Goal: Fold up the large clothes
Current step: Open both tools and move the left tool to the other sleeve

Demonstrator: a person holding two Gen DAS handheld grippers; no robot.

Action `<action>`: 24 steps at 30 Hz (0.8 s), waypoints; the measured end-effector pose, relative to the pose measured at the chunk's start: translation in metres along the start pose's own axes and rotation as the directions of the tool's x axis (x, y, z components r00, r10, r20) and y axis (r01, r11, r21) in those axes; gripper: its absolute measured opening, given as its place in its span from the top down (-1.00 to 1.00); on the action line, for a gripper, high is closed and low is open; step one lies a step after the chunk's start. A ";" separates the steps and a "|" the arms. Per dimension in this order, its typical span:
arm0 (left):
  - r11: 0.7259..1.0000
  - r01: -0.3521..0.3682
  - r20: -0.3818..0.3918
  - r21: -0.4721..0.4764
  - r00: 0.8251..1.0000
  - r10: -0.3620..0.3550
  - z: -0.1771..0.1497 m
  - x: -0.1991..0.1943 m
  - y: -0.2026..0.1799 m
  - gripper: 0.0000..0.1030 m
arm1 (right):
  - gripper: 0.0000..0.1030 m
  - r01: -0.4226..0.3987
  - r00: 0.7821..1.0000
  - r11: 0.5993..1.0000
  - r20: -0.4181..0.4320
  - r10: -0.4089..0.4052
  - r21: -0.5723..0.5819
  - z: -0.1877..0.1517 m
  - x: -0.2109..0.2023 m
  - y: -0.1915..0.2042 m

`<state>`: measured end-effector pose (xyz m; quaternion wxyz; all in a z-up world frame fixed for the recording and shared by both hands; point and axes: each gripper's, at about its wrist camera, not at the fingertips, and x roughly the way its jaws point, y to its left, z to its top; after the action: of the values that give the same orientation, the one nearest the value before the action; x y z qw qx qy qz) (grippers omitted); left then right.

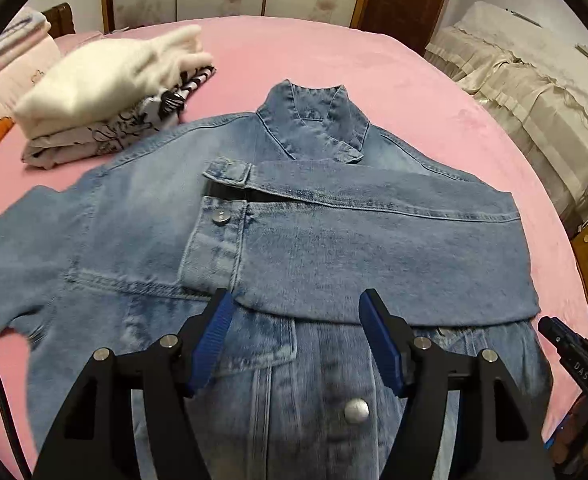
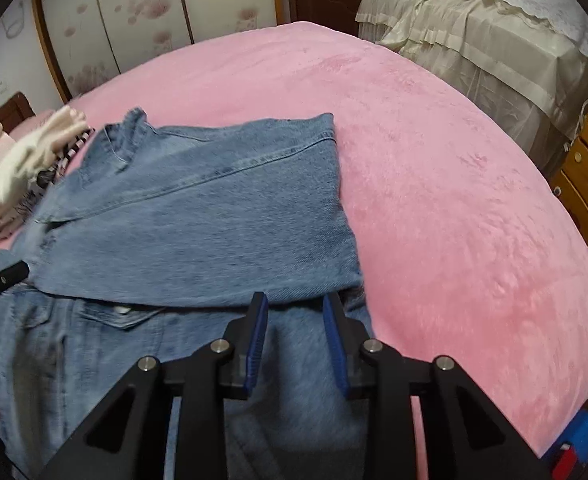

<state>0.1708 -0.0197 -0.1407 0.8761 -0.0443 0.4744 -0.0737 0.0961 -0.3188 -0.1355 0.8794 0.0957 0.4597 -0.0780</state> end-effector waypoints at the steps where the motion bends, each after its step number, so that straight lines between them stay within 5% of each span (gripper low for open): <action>1: 1.000 0.005 0.000 0.001 1.000 -0.005 -0.002 -0.009 0.000 -0.25 | 0.44 -0.012 1.000 1.000 0.000 0.012 0.008 -0.001 -0.003 0.001; 18: 0.996 0.082 0.038 -0.034 0.996 -0.080 -0.049 -0.125 0.032 -0.27 | 0.44 -0.125 0.991 0.991 0.033 0.127 -0.050 -0.024 -0.085 0.070; 24: 0.998 0.034 0.025 -0.044 0.999 -0.033 -0.060 -0.155 0.068 -0.27 | 0.44 -0.165 0.984 0.980 0.042 0.171 -0.115 -0.031 -0.106 0.116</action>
<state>0.0425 0.0733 -0.0557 0.8793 -0.0727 0.4643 -0.0772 0.0381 -0.1939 -0.0542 0.8985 0.0831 0.4306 0.0197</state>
